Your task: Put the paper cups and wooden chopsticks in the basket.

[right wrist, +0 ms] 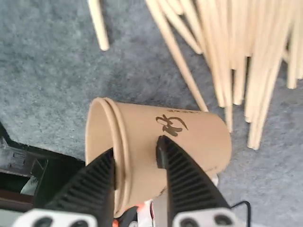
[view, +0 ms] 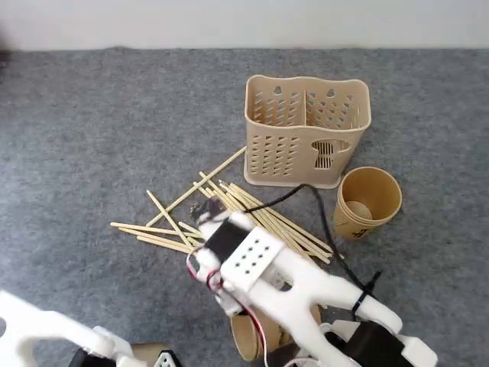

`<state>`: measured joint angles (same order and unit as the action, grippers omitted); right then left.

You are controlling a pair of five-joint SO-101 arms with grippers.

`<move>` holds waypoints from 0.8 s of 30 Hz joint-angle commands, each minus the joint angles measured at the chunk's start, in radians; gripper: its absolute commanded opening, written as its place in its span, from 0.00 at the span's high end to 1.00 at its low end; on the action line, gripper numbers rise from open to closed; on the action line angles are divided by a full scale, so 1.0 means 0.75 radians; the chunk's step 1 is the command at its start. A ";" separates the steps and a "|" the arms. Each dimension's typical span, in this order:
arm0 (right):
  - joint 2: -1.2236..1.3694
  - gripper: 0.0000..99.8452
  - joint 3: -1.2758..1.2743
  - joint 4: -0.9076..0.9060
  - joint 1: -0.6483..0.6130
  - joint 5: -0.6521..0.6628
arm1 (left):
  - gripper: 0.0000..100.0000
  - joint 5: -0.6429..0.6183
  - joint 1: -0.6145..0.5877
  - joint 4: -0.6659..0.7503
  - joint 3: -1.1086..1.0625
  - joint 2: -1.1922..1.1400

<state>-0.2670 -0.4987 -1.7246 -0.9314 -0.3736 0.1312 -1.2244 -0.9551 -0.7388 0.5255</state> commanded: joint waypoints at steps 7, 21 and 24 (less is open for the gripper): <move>-0.294 0.99 0.252 -0.093 0.316 0.301 | 0.84 -0.004 0.002 0.027 0.013 0.006; -0.797 0.99 0.286 -0.007 0.713 0.440 | 0.84 -0.004 0.004 0.027 0.013 0.006; -0.828 0.99 0.286 0.116 0.965 0.518 | 0.84 -0.004 0.004 0.027 0.013 0.006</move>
<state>-0.8531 -0.3376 -1.7108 -0.3728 -0.0391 0.1312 -1.2244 -0.9536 -0.7388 0.5255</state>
